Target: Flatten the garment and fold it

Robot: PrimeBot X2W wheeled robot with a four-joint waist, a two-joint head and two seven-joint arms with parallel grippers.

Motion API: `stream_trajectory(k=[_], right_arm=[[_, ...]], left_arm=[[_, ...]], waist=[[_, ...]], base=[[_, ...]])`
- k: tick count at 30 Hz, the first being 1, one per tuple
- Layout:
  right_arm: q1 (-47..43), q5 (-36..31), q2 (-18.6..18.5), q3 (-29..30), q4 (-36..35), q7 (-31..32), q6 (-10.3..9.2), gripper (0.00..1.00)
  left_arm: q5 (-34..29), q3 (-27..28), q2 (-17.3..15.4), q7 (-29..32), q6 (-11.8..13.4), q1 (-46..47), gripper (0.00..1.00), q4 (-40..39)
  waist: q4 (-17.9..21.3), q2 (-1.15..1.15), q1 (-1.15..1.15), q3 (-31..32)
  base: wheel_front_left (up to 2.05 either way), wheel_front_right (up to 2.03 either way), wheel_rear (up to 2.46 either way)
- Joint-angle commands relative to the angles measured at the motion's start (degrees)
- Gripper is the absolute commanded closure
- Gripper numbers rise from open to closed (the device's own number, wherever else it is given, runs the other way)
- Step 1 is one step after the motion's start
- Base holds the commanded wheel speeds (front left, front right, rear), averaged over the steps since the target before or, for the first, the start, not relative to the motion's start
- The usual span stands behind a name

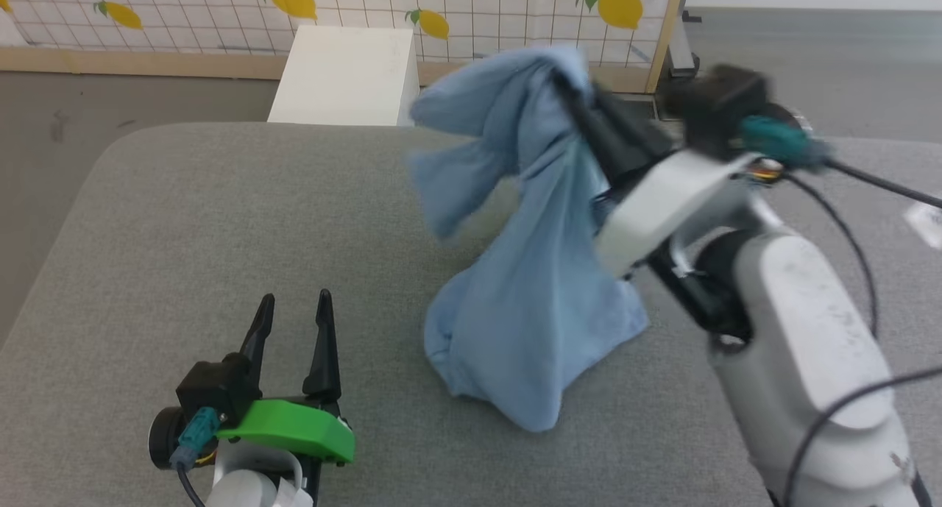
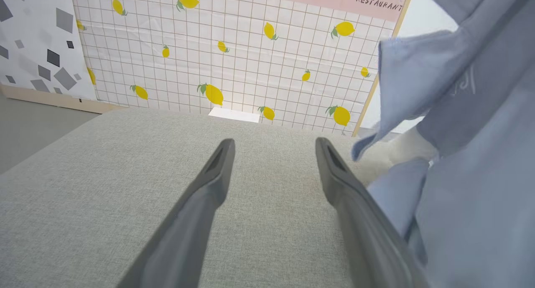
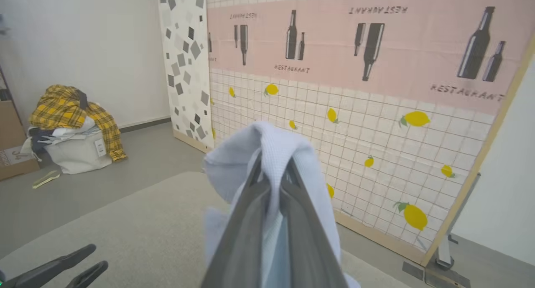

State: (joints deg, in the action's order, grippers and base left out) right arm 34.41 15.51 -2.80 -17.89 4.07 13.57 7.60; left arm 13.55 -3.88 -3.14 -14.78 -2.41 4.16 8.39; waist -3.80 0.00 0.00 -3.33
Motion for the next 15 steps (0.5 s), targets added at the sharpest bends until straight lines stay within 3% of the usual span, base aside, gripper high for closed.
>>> stream_trajectory(k=[1, 10, 15], right_arm=[[-2.7, -0.7, -0.1, 2.9, -1.1, 0.3, -0.11, 1.00], [-24.3, -9.4, -0.1, 27.2, -2.4, 10.2, -0.11, 1.00], [-32.6, -11.5, -0.1, 36.6, 0.5, 14.0, -0.11, 1.00]], left_arm=[[-0.1, 0.0, 0.2, -0.2, -0.2, -0.2, 0.00, 0.0], [-0.1, -0.1, 0.3, -0.2, -0.3, -1.1, 0.00, -0.3], [-0.4, 0.2, 0.3, -0.2, -0.5, -0.9, 0.00, -0.3]], waist=[[0.1, 0.00, 0.00, 0.5], [0.7, 0.00, 0.00, 0.9], [1.8, 0.00, 0.00, 0.5]], base=[[0.00, 0.00, 0.00], [0.00, 0.00, 0.00], [0.00, 0.00, 0.00]])
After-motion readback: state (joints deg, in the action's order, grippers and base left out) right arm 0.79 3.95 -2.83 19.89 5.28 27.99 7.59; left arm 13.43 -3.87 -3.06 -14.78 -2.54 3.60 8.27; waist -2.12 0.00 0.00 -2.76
